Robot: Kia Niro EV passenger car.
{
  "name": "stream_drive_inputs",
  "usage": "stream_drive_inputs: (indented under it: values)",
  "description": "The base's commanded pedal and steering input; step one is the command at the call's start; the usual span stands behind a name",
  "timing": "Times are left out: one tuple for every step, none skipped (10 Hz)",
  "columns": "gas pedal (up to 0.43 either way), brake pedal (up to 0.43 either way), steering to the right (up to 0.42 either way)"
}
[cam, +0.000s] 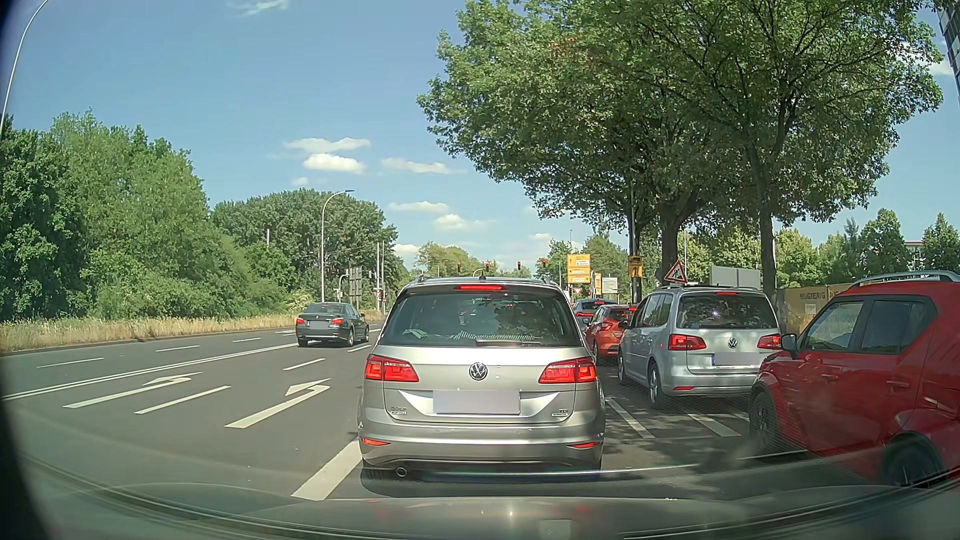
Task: Follow the waypoints while adhering to traffic rules and regulations
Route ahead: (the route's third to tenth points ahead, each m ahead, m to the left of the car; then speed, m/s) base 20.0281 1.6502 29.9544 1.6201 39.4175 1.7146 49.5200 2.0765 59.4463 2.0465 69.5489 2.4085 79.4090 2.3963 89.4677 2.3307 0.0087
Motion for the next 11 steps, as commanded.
stream_drive_inputs:
  values:
    - [0.000, 0.311, -0.002]
    - [0.000, 0.311, -0.002]
    - [0.000, 0.311, -0.002]
    - [0.000, 0.311, -0.001]
    - [0.000, 0.311, -0.002]
    - [0.000, 0.311, -0.001]
    - [0.000, 0.311, -0.002]
    - [0.000, 0.311, -0.002]
    - [0.000, 0.311, -0.002]
    - [0.000, 0.311, -0.001]
    - [0.000, 0.311, -0.002]
